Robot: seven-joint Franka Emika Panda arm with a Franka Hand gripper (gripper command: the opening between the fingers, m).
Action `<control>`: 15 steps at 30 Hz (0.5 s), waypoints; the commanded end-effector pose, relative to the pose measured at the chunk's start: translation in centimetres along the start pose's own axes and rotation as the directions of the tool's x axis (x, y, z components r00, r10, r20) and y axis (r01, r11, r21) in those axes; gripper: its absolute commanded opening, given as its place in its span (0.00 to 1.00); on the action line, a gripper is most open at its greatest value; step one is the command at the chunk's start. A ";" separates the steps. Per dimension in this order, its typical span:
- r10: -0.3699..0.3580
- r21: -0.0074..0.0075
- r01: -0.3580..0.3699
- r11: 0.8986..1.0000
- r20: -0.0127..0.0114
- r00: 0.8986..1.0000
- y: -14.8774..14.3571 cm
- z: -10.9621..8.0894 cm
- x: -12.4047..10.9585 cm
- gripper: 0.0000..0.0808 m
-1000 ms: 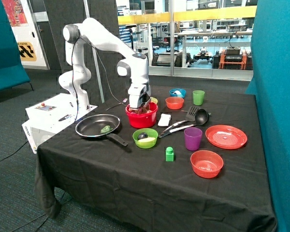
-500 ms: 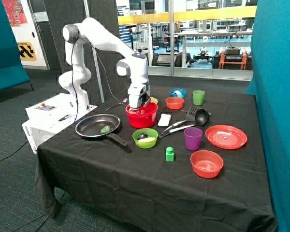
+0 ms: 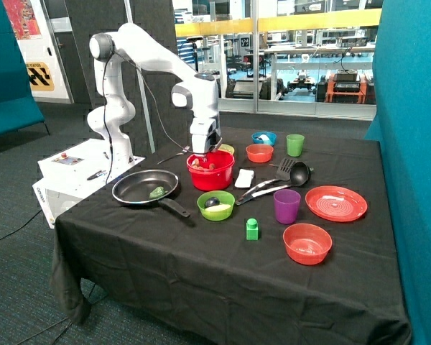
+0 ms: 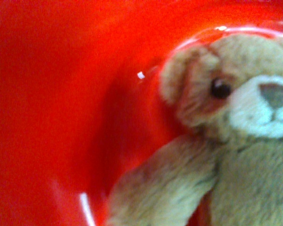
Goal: Hide the teddy bear in the red bowl
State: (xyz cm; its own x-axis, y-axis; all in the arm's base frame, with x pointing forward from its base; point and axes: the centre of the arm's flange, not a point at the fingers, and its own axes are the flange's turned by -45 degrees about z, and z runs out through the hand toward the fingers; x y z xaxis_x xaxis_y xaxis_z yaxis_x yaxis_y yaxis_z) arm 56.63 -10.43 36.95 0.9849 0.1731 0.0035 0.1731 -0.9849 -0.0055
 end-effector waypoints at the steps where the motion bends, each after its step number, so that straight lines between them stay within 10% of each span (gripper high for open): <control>1: -0.067 -0.005 0.067 0.998 0.004 0.998 -2.2 -1.4 -1.1 0.73; 15: -0.177 -0.005 0.177 0.984 0.004 0.984 -6.1 -3.2 -2.9 0.67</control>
State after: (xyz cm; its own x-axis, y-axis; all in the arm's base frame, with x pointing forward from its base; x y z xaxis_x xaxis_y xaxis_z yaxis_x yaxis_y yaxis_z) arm 54.30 -7.18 39.10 0.9595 0.2818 -0.0011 0.2818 -0.9595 -0.0001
